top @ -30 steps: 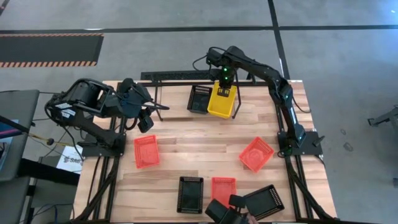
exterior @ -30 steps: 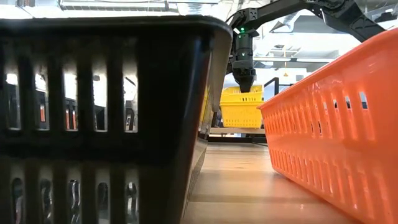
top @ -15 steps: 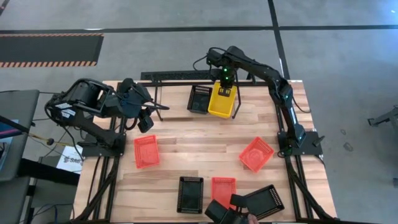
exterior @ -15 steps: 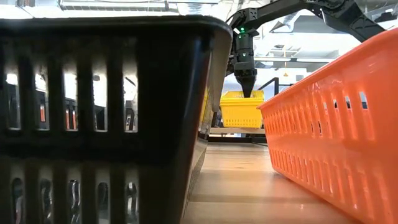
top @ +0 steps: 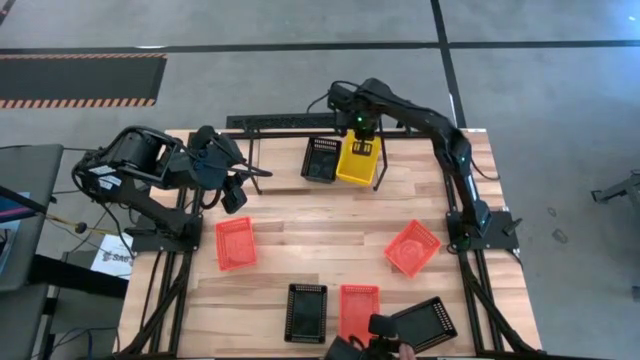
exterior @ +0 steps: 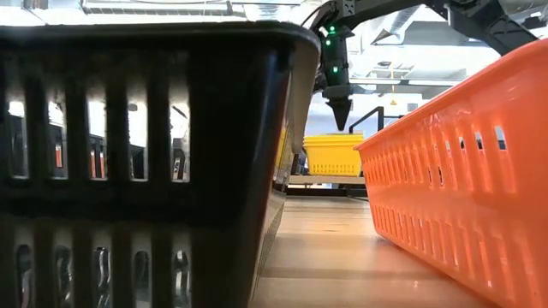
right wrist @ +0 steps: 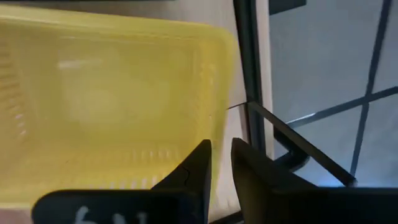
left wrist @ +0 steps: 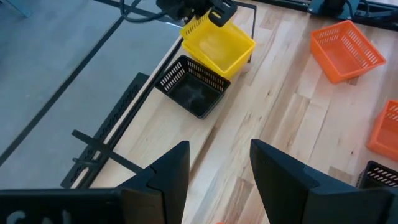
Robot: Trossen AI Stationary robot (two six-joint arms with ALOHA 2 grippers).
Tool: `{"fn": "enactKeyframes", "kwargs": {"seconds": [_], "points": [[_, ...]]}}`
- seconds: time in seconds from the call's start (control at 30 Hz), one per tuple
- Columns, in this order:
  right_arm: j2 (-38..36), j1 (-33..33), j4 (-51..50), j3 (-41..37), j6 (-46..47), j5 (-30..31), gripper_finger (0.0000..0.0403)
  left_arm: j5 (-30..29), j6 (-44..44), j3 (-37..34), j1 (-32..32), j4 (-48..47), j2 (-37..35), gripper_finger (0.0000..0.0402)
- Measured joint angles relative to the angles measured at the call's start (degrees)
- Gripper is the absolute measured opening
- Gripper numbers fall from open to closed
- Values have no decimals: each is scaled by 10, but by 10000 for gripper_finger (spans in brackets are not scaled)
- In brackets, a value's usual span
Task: Stack baskets on shelf by color
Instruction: Stack the yellow basket on the yellow basket on the shelf, then put the left orange basket on the shelf
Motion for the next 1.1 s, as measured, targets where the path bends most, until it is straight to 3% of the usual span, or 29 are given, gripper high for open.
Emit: {"fn": "enactKeyframes", "kwargs": {"seconds": [0.33,0.63,0.8,0.97,1.1], "points": [[-45,33,10,0,62,-4,87,0,4,0,0,0,0,157],[-50,96,8,0,173,-151,77,-9,4,0,0,0,0,157],[-50,156,-23,0,224,-176,73,-12,19,0,0,0,0,157],[-59,217,-22,0,247,-188,72,26,30,-8,0,1,-4,157],[-74,252,-23,0,280,-188,72,68,10,-76,0,2,-45,157]]}}
